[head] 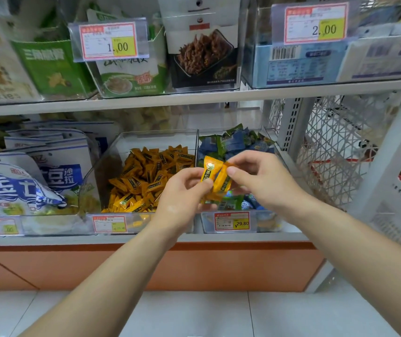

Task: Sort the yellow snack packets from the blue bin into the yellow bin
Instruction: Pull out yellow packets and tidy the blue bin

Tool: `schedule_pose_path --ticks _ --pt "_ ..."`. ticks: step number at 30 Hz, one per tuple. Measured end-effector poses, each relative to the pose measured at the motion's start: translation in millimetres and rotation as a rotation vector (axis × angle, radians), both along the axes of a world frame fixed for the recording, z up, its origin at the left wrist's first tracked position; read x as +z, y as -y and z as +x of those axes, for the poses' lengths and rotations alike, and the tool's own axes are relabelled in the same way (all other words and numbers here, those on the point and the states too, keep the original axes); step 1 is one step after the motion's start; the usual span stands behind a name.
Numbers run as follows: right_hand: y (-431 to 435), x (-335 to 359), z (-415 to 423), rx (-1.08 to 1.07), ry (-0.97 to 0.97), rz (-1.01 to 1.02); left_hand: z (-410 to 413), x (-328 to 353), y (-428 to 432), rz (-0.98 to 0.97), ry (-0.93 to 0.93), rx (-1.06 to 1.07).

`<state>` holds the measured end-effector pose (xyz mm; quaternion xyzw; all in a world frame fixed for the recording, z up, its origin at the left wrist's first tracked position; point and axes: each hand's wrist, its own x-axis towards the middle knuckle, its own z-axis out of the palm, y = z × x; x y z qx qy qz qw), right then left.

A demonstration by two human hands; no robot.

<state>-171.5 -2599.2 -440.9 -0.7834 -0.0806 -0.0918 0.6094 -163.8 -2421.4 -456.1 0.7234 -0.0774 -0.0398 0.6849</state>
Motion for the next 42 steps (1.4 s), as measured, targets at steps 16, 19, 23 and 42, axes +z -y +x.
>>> schedule_pose_path --ticks 16,19,23,42 --pt "-10 -20 24 0.052 0.163 -1.158 44 -26 -56 1.032 0.355 0.256" --pt "12 -14 24 -0.033 0.116 -1.028 39 -25 -45 0.866 0.449 0.184" --pt "39 -11 26 -0.211 0.099 -1.084 32 -35 -37 0.859 0.338 0.005" --pt "-3 -25 34 -0.037 0.195 -1.292 35 -45 -40 0.777 0.326 -0.016"
